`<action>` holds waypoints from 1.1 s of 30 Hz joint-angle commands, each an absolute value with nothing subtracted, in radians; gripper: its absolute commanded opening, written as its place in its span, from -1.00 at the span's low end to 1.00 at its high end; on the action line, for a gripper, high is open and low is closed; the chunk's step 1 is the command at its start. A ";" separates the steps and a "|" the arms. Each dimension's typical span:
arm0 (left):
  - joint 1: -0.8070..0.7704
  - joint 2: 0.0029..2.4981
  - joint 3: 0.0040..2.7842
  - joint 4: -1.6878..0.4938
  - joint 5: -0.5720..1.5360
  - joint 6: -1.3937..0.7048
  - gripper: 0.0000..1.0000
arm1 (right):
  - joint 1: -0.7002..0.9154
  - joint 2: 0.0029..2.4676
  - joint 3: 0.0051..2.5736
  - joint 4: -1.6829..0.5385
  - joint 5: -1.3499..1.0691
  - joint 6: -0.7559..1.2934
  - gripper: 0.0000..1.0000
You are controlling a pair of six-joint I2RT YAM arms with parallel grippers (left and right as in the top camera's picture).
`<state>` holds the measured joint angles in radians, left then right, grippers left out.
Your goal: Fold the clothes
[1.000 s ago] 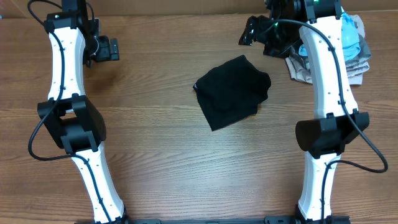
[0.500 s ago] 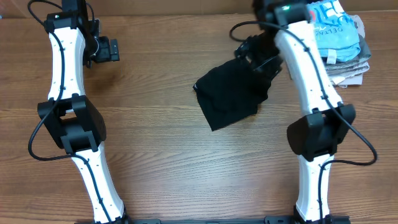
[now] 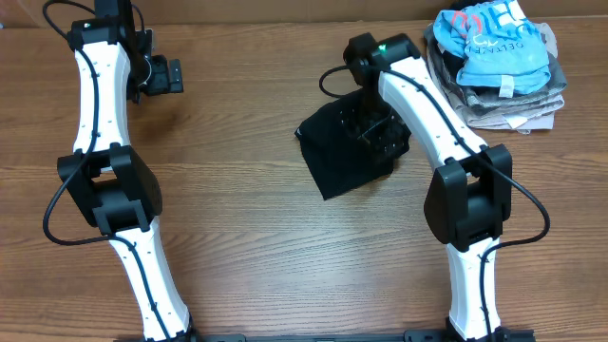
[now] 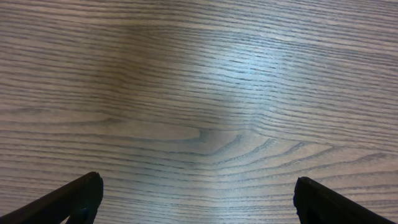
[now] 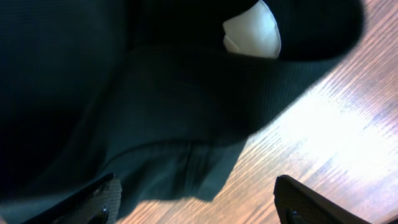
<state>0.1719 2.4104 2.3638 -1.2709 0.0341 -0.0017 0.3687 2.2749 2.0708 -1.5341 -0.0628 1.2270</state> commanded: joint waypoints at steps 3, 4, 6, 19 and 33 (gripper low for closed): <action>0.173 2.417 2.359 -1.270 0.053 -0.015 1.00 | 0.371 2.276 1.948 -1.462 -0.051 1.238 0.64; 0.173 2.417 2.359 -1.270 0.053 -0.015 1.00 | 0.371 2.276 1.921 -1.438 -0.057 1.238 0.64; 0.173 2.417 2.359 -1.270 0.052 -0.015 1.00 | 0.371 2.276 1.871 -1.377 -0.088 1.223 0.65; 0.173 2.417 2.359 -1.262 0.052 -0.015 1.00 | 0.439 2.276 1.634 -1.164 -0.271 1.097 0.86; 0.173 2.417 2.359 -1.263 0.052 -0.015 1.00 | 0.353 2.271 1.603 -1.059 -0.230 0.747 -0.92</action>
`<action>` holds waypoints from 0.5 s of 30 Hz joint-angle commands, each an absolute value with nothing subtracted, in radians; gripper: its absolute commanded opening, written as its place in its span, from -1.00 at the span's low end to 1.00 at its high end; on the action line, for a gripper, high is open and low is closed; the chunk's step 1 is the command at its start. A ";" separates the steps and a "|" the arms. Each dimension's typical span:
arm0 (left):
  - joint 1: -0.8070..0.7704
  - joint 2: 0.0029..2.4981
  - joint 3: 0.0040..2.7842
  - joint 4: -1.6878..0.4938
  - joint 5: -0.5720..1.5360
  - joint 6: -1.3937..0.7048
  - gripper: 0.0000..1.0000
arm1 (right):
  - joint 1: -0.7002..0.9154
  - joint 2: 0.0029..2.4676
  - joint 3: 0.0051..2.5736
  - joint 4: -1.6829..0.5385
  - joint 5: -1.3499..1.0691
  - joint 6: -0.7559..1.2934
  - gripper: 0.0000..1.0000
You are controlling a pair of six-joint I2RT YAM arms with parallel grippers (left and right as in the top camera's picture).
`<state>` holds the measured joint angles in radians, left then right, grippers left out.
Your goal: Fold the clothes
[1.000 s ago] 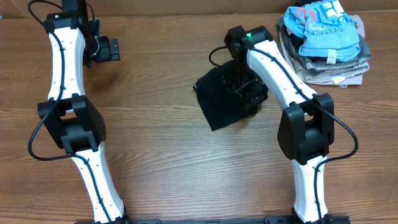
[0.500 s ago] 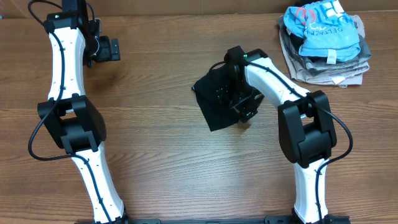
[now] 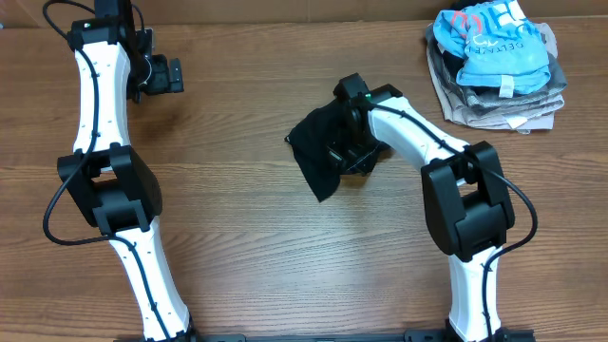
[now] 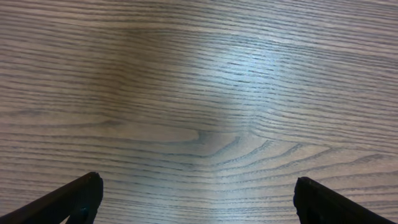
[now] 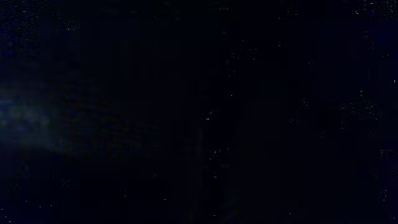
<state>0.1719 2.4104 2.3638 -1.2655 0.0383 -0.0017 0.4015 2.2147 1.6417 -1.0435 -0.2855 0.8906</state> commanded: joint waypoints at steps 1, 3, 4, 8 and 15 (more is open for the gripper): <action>0.173 2.417 2.359 -1.263 0.052 -0.015 1.00 | 0.336 2.267 1.605 -1.064 -0.230 0.722 -0.92; 0.173 2.417 2.359 -1.263 0.052 -0.015 1.00 | 0.292 2.252 1.614 -1.073 -0.234 0.657 -0.92; 0.173 2.417 2.359 -1.263 0.051 -0.015 0.99 | 0.267 2.238 1.622 -1.080 -0.236 0.619 -0.92; 0.173 2.417 2.359 -1.259 0.049 -0.015 1.00 | 0.190 2.154 1.670 -1.115 -0.280 0.447 -0.92; 0.173 2.417 2.359 -1.255 0.049 -0.015 0.99 | 0.112 2.018 1.917 -1.261 -0.360 0.273 -0.93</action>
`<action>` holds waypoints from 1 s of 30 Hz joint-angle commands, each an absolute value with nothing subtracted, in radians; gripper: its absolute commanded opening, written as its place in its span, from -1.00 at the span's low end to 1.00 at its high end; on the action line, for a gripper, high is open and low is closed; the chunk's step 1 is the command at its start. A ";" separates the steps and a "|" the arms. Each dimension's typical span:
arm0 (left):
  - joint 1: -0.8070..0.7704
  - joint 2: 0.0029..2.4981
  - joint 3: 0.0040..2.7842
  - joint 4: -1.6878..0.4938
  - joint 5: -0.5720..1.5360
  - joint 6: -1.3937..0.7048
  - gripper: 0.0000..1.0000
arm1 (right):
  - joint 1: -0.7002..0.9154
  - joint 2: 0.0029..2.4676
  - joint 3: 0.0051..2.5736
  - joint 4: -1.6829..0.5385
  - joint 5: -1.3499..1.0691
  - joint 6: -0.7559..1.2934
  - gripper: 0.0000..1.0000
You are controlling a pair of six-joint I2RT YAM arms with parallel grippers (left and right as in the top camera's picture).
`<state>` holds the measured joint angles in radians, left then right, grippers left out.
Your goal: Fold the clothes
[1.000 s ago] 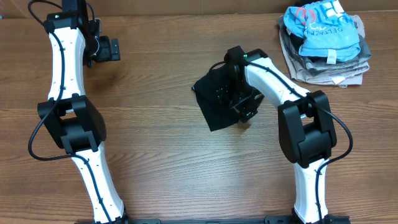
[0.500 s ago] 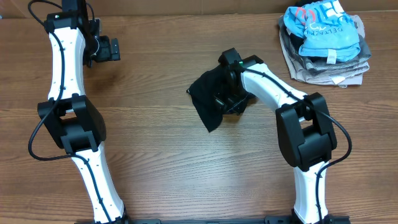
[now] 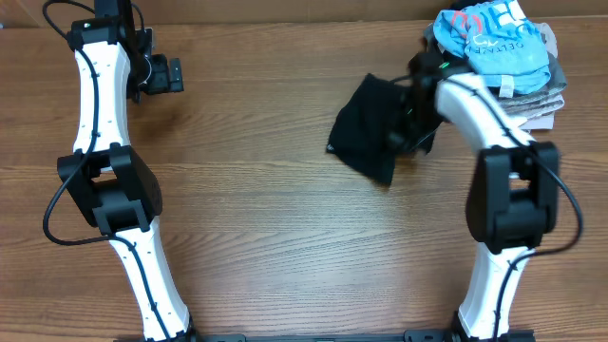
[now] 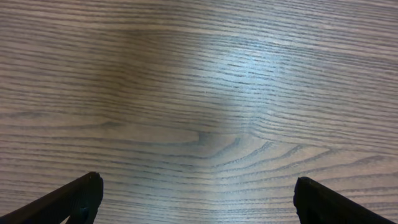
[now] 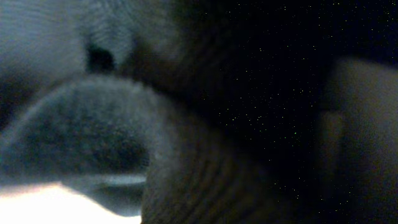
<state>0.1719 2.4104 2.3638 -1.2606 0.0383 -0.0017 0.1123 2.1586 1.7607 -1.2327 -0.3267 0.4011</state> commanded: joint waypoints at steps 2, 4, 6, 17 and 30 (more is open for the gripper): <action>0.173 2.417 2.359 -1.254 0.049 -0.015 1.00 | 0.111 2.006 2.024 -1.305 -0.356 0.254 -0.93; 0.173 2.417 2.359 -1.255 0.049 -0.015 1.00 | 0.111 2.005 2.143 -1.341 -0.342 0.253 -0.92; 0.173 2.417 2.359 -1.255 0.049 -0.015 1.00 | 0.109 2.005 2.282 -1.348 -0.313 0.254 -0.93; 0.173 2.417 2.359 -1.240 0.049 -0.015 1.00 | -0.018 2.017 2.442 -1.061 -0.218 0.155 -0.93; 0.169 2.417 2.359 -1.195 0.053 -0.024 1.00 | -0.168 2.156 2.442 -0.826 -0.220 0.099 -0.93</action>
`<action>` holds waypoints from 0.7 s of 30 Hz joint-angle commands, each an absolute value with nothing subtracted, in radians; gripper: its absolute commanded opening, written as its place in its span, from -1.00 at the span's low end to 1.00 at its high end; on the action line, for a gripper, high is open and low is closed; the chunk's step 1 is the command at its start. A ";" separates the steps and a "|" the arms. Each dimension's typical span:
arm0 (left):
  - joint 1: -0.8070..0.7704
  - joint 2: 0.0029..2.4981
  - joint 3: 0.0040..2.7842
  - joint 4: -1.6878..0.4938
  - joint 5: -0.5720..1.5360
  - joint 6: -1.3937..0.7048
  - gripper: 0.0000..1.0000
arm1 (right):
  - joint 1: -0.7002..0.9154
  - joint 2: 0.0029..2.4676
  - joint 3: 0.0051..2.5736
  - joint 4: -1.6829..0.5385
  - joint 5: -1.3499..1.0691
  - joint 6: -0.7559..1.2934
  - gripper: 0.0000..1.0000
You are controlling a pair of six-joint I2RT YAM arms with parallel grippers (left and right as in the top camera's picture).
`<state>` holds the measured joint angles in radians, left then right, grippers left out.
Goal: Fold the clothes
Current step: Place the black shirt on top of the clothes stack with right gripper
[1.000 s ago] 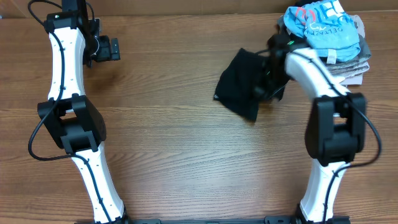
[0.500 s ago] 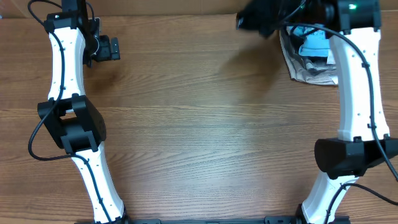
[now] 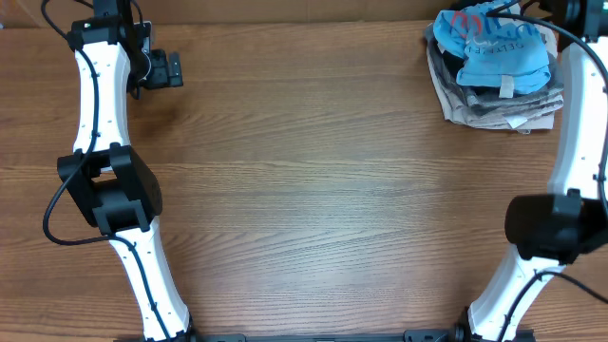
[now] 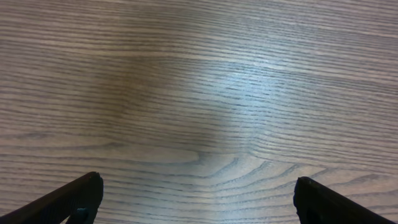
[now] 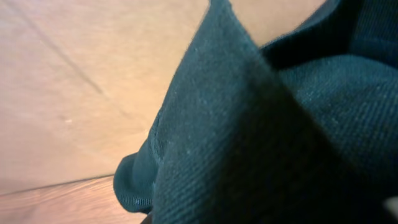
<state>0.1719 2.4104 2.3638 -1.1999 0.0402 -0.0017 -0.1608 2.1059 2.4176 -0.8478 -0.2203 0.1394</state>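
A dark, near-black garment (image 5: 261, 137) fills the right wrist view, bunched close to the camera with a pale wall behind it; it hides the right gripper's fingers. In the overhead view the garment does not show. My right arm (image 3: 578, 85) runs up the right edge and its gripper lies beyond the top right corner, past the clothes pile (image 3: 494, 66). My left gripper (image 3: 167, 69) hovers at the far left over bare wood, open, its fingertips (image 4: 81, 198) wide apart with nothing between them.
The pile at the back right has a light blue printed shirt (image 3: 499, 43) on top of grey and beige folded pieces (image 3: 499, 109). The wooden table (image 3: 313, 180) spreads between the two arms. The left arm's links (image 3: 100, 180) stand along the left side.
The right arm has swung from just left of the pile to the far top right corner. The black garment has left the overhead view and now hangs before the right wrist camera. The left arm is still.
The right gripper was open over the black garment lying mid-table. Then it was down in the cloth, the wrist view dark. Then the garment was off its spot, carried beside the pile. Now it is held up past the pile at the back right.
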 commanded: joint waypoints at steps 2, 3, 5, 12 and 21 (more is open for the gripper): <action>0.169 2.417 2.359 -1.195 0.053 -0.027 0.99 | -0.178 2.184 2.442 -0.837 -0.221 0.098 -0.93; 0.169 2.418 2.358 -1.195 0.053 -0.027 0.99 | -0.182 2.197 2.442 -0.851 -0.220 0.098 -0.93; 0.169 2.418 2.359 -1.195 0.053 -0.027 1.00 | -0.194 2.224 2.442 -0.880 -0.208 0.098 -0.92; 0.169 2.417 2.359 -1.191 0.053 -0.027 1.00 | -0.252 2.296 2.441 -0.953 -0.196 0.096 -0.92; 0.169 2.418 2.359 -1.187 0.053 -0.027 1.00 | -0.269 2.276 2.444 -0.830 -0.307 0.078 -0.93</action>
